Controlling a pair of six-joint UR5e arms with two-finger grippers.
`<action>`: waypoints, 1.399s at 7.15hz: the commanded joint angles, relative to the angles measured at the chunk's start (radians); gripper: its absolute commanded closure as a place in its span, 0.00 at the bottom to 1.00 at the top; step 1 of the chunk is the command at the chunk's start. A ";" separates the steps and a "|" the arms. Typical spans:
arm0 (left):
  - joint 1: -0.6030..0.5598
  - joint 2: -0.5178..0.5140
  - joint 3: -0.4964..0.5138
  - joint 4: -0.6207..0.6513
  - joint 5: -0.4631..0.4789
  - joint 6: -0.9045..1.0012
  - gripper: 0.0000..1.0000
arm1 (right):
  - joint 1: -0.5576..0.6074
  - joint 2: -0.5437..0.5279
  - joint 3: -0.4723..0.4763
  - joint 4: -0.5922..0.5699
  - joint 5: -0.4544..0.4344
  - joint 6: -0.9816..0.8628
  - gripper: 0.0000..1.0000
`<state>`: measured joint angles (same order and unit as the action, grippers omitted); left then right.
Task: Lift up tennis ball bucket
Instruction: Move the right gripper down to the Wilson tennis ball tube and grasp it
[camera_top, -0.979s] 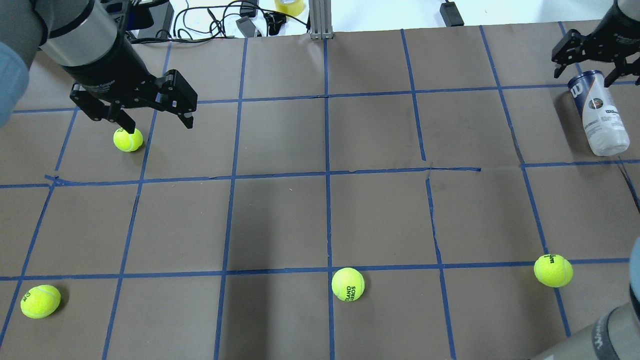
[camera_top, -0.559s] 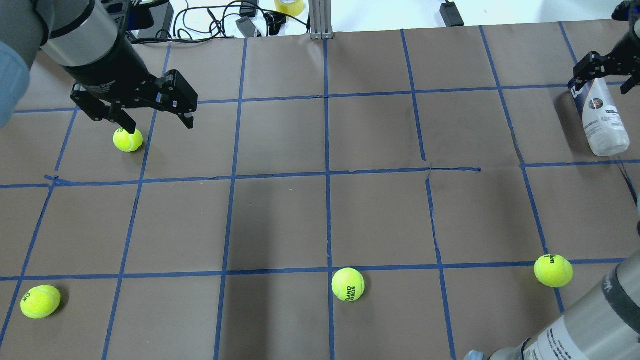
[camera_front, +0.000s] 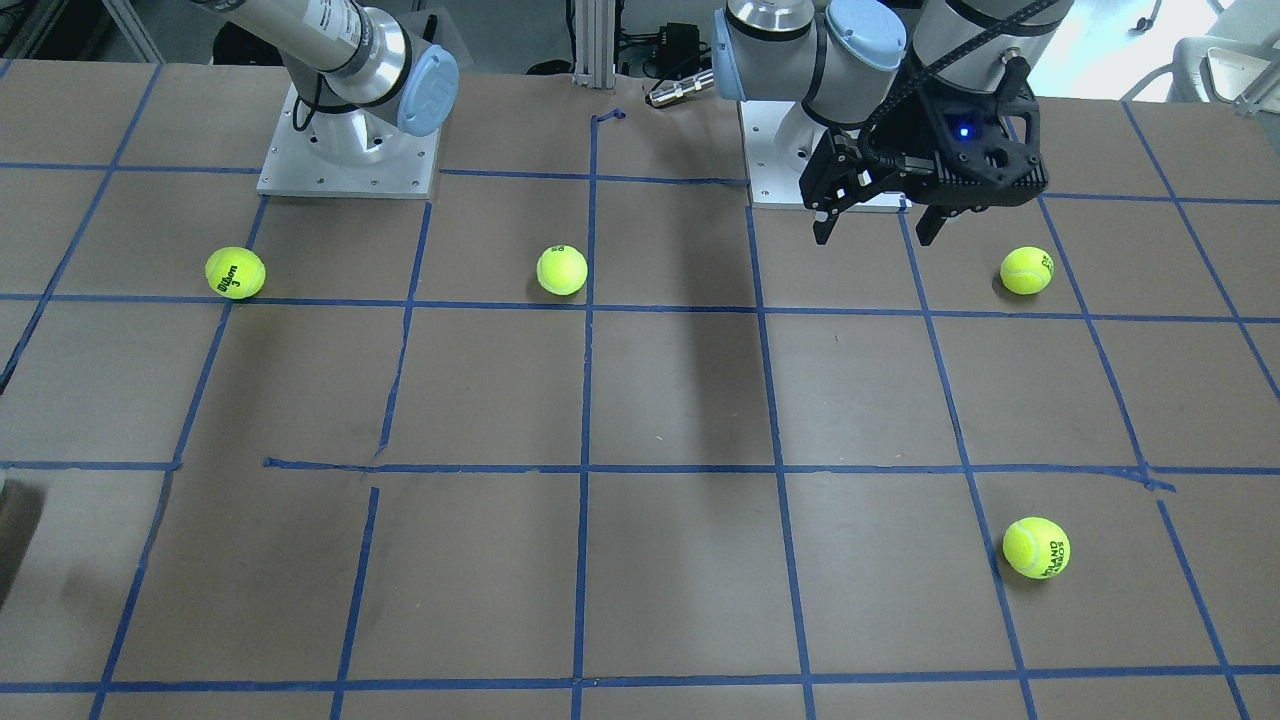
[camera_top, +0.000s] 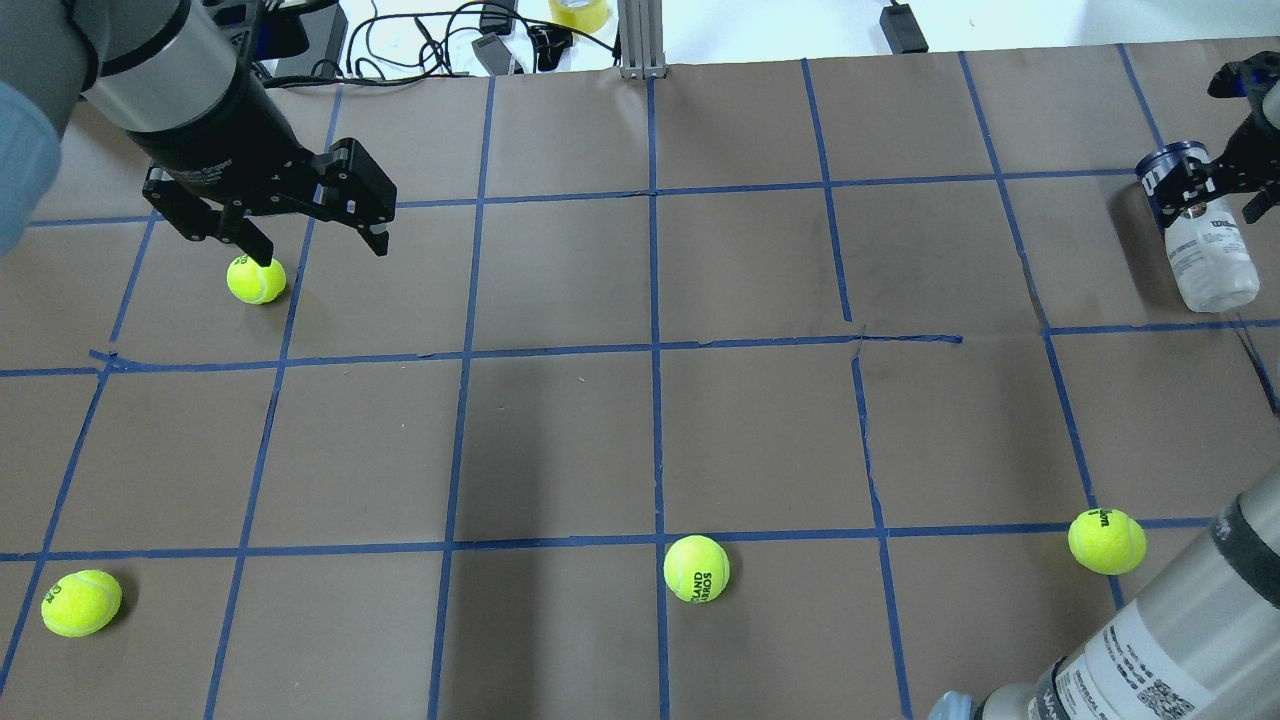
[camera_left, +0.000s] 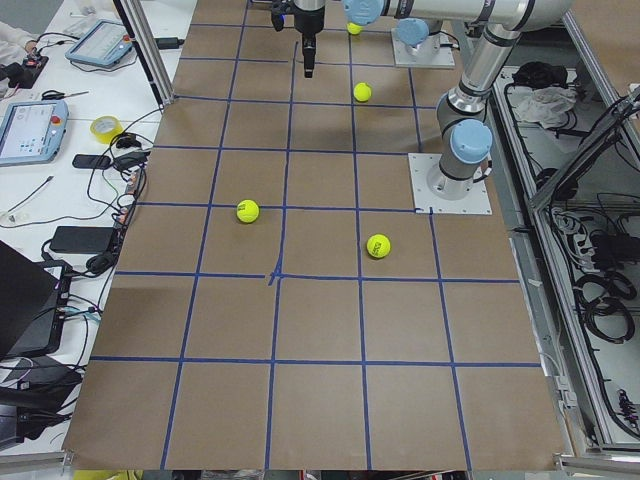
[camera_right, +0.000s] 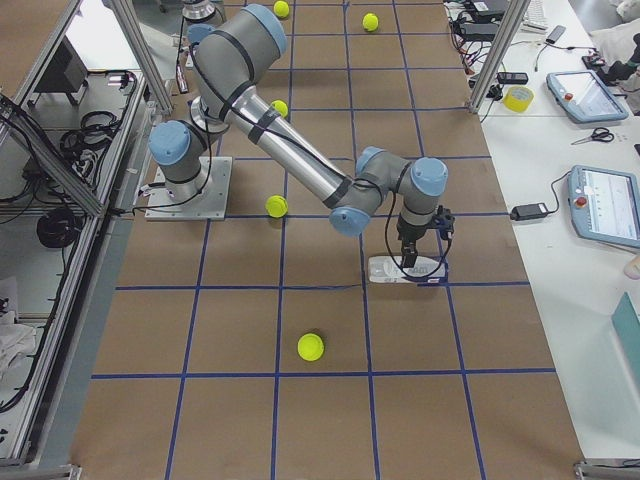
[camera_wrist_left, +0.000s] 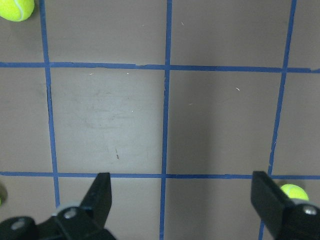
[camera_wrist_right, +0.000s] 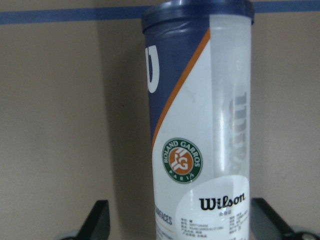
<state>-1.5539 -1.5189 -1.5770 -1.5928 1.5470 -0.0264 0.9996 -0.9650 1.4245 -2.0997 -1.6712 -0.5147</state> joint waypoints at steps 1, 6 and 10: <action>0.000 -0.003 0.000 0.002 -0.002 0.000 0.00 | -0.001 0.012 -0.001 -0.016 -0.021 -0.001 0.00; 0.000 -0.007 0.000 0.004 -0.005 0.000 0.00 | -0.027 0.081 0.001 -0.043 -0.019 -0.007 0.08; 0.000 -0.007 0.000 0.005 -0.005 0.000 0.00 | -0.027 0.091 0.001 -0.042 -0.019 -0.005 0.32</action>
<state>-1.5539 -1.5259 -1.5769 -1.5884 1.5417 -0.0261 0.9726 -0.8712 1.4245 -2.1448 -1.6910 -0.5222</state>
